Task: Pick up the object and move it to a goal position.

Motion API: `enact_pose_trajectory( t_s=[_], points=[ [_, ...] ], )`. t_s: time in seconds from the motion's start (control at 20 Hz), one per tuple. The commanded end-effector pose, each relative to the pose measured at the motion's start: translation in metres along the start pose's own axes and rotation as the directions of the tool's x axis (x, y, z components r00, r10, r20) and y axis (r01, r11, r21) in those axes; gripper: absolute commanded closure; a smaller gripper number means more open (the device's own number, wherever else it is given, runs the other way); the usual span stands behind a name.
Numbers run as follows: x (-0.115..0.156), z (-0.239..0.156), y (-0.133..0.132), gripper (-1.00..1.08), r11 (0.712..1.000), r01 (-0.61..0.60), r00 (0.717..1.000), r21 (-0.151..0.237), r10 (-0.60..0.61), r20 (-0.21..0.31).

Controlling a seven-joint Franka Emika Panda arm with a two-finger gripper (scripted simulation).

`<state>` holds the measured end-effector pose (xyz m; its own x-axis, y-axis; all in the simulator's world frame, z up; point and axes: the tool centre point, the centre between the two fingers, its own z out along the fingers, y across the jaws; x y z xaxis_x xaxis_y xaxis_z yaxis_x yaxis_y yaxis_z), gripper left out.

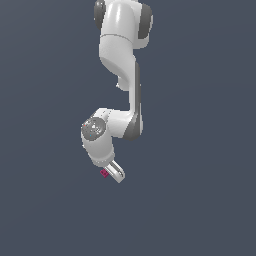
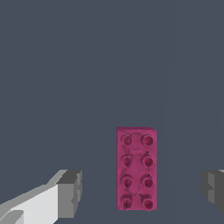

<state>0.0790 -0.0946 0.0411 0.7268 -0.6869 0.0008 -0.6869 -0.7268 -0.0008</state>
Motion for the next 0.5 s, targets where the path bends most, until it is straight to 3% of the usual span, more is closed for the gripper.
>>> enact_pose_trajectory(
  t_s=[0.0, 0.4, 0.45],
  points=[
    [-0.001, 0.014, 0.001, -0.92, 1.0, -0.002, 1.0, -0.001, 0.002, 0.001],
    [0.0, 0.029, 0.0, -0.92, 1.0, -0.003, 1.0, -0.001, 0.003, 0.001],
    [0.0, 0.029, 0.0, 1.08, 1.0, -0.003, 1.0, -0.001, 0.003, 0.001]
  ],
)
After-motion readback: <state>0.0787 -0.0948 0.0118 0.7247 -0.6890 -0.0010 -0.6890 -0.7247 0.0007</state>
